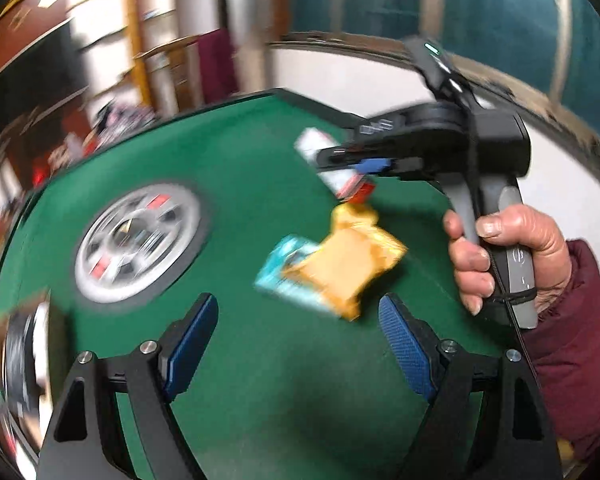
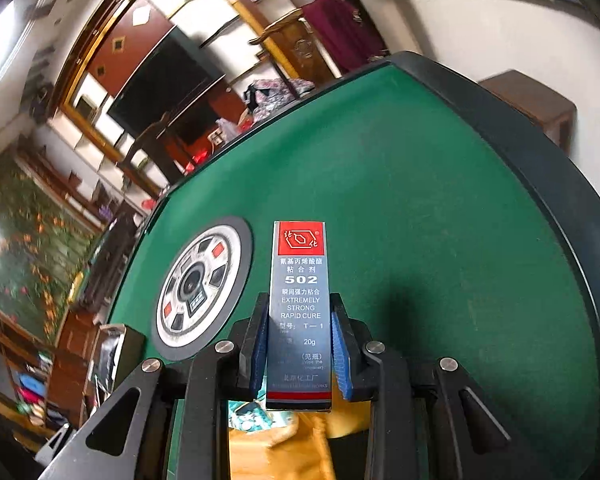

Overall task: Organize objects
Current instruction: 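Grasp the red-white glue box with the right tool while the left tool grasps the yellow envelope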

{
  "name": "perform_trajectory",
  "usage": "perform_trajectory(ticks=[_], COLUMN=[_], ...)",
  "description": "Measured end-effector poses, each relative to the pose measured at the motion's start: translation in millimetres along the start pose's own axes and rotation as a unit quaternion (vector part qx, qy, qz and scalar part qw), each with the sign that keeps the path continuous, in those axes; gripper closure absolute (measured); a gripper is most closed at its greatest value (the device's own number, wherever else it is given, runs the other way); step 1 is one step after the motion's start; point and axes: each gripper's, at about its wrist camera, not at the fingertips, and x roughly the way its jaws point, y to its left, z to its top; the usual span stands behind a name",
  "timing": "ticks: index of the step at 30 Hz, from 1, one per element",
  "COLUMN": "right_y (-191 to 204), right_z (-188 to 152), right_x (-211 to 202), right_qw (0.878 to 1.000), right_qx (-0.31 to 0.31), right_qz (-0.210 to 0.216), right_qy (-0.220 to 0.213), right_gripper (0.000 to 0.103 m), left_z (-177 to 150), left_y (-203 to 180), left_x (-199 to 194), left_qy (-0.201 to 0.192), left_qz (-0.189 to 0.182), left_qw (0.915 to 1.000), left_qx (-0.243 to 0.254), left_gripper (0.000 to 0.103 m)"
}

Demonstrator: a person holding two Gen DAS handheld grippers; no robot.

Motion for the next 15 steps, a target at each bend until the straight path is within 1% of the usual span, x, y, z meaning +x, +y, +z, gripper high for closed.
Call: perform_trajectory(ticks=[1, 3, 6, 8, 10, 12, 13, 15], right_y=[-3, -8, -13, -14, -10, -10, -8, -7], right_z=[1, 2, 4, 4, 3, 3, 3, 3], right_x=[0, -1, -1, 1, 3, 0, -1, -1], right_qw=[1.0, 1.0, 1.0, 1.0, 1.0, 1.0, 1.0, 1.0], right_qx=[0.006, 0.015, 0.025, 0.028, 0.025, 0.018, 0.013, 0.013], right_qz=[0.0, -0.002, -0.004, -0.002, -0.001, -0.002, -0.009, -0.006], right_qy=[-0.002, -0.005, -0.003, 0.001, 0.004, 0.004, 0.001, 0.0], right_gripper=[0.073, 0.073, 0.073, 0.073, 0.073, 0.073, 0.073, 0.073], left_z=[4, 12, 20, 21, 23, 22, 22, 21], left_y=[-6, -21, -39, -40, -40, -36, -34, -31], left_x=[5, 20, 40, 51, 60, 68, 71, 77], left_qy=[0.0, 0.002, 0.005, 0.014, 0.023, 0.029, 0.032, 0.04], left_qz=[0.0, 0.011, 0.028, 0.028, 0.021, 0.018, 0.014, 0.006], left_qw=[0.9999, 0.9978, 0.9915, 0.9897, 0.9896, 0.991, 0.9917, 0.9928], left_qx=[0.016, 0.066, 0.127, 0.139, 0.14, 0.13, 0.124, 0.113], left_gripper=[0.021, 0.021, 0.021, 0.021, 0.021, 0.021, 0.021, 0.022])
